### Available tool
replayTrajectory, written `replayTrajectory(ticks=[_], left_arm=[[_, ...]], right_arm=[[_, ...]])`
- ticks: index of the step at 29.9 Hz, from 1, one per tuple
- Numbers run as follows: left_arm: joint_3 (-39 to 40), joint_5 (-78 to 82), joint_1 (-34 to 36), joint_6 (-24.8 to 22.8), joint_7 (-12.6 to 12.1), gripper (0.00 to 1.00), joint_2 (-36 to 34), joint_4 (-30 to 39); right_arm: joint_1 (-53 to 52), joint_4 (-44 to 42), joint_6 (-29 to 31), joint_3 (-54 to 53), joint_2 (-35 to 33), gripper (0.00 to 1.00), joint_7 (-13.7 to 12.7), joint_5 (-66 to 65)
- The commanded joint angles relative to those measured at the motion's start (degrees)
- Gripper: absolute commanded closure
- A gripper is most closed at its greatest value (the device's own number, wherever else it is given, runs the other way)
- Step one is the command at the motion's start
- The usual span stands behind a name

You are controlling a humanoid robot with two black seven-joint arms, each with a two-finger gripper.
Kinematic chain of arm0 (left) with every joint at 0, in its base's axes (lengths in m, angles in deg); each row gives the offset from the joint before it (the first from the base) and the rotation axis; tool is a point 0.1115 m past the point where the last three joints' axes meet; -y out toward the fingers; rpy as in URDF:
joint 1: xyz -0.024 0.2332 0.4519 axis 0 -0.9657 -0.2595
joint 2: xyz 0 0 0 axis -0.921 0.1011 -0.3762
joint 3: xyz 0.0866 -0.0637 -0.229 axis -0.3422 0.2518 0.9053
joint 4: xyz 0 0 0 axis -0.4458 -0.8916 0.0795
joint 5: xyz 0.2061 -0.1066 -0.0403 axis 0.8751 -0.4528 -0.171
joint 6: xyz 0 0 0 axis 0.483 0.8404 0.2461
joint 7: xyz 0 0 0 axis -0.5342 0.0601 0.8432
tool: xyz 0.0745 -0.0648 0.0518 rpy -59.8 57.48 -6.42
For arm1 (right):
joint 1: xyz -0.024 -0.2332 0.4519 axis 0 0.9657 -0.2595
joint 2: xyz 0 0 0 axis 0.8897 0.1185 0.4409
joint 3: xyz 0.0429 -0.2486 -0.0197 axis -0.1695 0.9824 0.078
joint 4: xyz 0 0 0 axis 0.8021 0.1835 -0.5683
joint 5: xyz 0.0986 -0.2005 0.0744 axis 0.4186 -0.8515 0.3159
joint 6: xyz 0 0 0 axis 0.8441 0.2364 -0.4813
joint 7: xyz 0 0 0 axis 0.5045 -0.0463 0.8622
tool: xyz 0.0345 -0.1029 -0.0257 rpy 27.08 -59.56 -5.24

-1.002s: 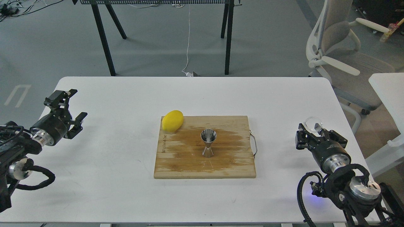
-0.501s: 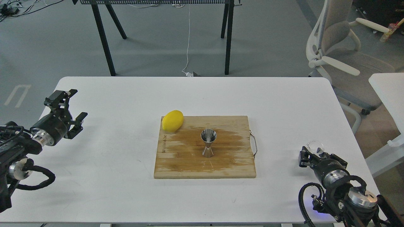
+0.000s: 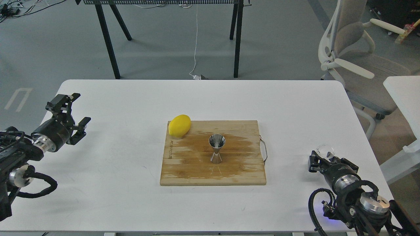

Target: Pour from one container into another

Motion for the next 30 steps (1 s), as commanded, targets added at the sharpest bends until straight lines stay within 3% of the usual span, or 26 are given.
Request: replayTrajectory(ticks=[1, 7, 14, 30], left_arm=[[0.0, -0.01, 0.0, 0.0, 0.0, 0.01, -0.04, -0.09], [0.0, -0.01, 0.0, 0.0, 0.0, 0.01, 0.05, -0.44], [0.0, -0.01, 0.0, 0.0, 0.0, 0.01, 0.05, -0.44], [0.0, -0.01, 0.0, 0.0, 0.0, 0.01, -0.04, -0.44]], right_arm=[[0.05, 0.0, -0.01, 0.02, 0.0, 0.4, -0.06, 0.0], [0.05, 0.0, -0.01, 0.02, 0.0, 0.29, -0.06, 0.0], [0.14, 0.09, -0.54, 0.02, 0.0, 0.07, -0.06, 0.0], [0.14, 0.26, -0.54, 0.11, 0.61, 0.02, -0.06, 0.08]])
